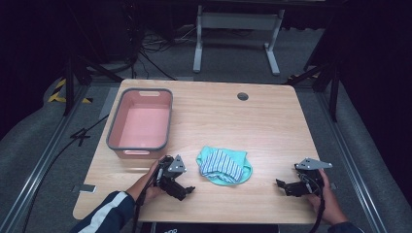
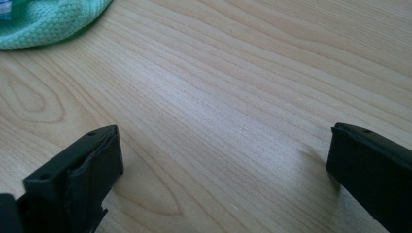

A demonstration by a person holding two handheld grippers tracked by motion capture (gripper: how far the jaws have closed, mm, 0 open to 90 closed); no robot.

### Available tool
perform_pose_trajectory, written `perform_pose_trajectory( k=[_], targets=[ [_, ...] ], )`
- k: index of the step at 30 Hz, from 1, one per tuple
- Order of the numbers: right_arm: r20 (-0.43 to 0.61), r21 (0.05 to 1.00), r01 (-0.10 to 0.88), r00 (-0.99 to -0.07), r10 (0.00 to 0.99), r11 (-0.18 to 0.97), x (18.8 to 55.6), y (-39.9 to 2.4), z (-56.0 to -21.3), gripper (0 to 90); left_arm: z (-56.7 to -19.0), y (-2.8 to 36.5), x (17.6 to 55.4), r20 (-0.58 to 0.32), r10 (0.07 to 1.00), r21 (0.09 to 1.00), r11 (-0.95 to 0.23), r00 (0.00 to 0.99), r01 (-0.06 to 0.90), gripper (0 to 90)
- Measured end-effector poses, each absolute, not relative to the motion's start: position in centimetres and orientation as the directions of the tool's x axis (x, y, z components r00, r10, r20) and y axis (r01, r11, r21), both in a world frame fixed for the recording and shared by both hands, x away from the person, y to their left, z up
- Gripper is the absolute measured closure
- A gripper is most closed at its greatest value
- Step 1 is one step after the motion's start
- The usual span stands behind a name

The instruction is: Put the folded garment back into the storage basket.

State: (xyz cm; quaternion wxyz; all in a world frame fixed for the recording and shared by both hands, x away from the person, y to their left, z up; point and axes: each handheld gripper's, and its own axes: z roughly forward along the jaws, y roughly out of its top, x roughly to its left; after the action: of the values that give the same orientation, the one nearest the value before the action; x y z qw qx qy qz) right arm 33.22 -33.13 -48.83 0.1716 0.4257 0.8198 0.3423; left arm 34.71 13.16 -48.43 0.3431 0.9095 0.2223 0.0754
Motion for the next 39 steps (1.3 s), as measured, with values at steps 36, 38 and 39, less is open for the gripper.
perform_pose_trajectory(
  k=[36, 38, 39],
  targets=[
    [0.013, 0.740, 0.543, -0.602, 0.799, 0.397, 33.2, -30.1, -46.9, 25.5, -45.9, 11.0, 35.8, 0.033, 0.426, 0.687, -0.666, 0.904, 0.289, 16.5],
    [0.002, 0.739, 0.524, -0.630, 0.777, 0.422, 33.3, -28.4, -46.5, 27.0, -45.5, 10.6, 36.3, 0.035, 0.442, 0.701, -0.650, 0.896, 0.293, 19.1],
    [-0.007, 0.737, 0.516, -0.639, 0.769, 0.435, 33.4, -27.4, -46.3, 27.4, -45.4, 10.3, 36.5, 0.039, 0.444, 0.699, -0.653, 0.895, 0.293, 19.2]
  ],
)
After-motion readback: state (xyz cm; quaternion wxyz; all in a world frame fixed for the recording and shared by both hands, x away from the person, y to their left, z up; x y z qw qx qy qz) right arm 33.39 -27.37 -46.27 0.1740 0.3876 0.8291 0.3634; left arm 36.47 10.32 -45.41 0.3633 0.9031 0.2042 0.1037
